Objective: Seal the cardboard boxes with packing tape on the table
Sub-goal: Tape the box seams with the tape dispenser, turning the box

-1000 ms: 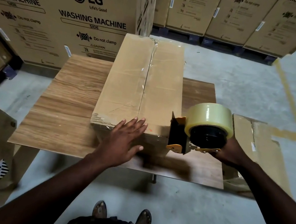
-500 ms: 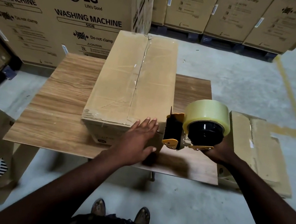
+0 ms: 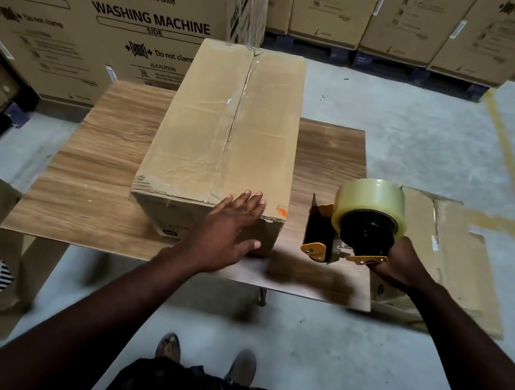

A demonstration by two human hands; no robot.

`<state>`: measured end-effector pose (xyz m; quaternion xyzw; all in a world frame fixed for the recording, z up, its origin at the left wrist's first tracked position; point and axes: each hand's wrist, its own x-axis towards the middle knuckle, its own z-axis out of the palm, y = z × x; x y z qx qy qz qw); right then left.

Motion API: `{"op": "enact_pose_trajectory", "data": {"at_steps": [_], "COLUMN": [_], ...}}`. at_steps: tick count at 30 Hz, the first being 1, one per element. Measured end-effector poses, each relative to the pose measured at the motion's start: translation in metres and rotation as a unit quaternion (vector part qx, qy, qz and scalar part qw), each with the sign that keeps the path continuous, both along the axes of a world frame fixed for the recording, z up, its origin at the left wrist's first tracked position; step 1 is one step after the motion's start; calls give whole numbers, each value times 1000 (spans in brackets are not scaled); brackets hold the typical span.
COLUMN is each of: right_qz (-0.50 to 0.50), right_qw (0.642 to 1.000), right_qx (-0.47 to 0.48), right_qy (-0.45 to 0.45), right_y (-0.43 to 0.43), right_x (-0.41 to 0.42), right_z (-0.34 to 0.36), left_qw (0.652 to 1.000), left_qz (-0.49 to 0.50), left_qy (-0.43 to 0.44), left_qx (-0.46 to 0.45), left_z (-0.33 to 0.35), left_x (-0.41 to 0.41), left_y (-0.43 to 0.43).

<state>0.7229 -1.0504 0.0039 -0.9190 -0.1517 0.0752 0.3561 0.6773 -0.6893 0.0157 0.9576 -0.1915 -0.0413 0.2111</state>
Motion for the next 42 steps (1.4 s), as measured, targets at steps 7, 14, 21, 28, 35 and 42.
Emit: {"op": "enact_pose_trajectory", "data": {"at_steps": [7,14,21,28,35,42], "right_qz": [15,-6,-251,-323,-307,-211], "right_qw": [995,980,909,628,768,948], "right_qx": [-49,-133,58,483,260,109], "right_qy": [83,147,326,518,499,213], "right_y": [29,30,38,72,83,123], "right_x": [26,9,-31,-27,-5,-6], "right_z": [-34,-59,-96,-136,-111,-78], "left_qw": [999,999,999,999,999,999], "left_qz": [18,13,18,23,24,27], "left_qy": [28,36,39,42,40,6], "left_qx": [7,18,19,19,16,21], "left_z": [-1,3,4,6,5,-2], "left_x": [0,0,0,-1,-2,-3], "left_y": [-2,-4,-5,-5,-6,-5]}}
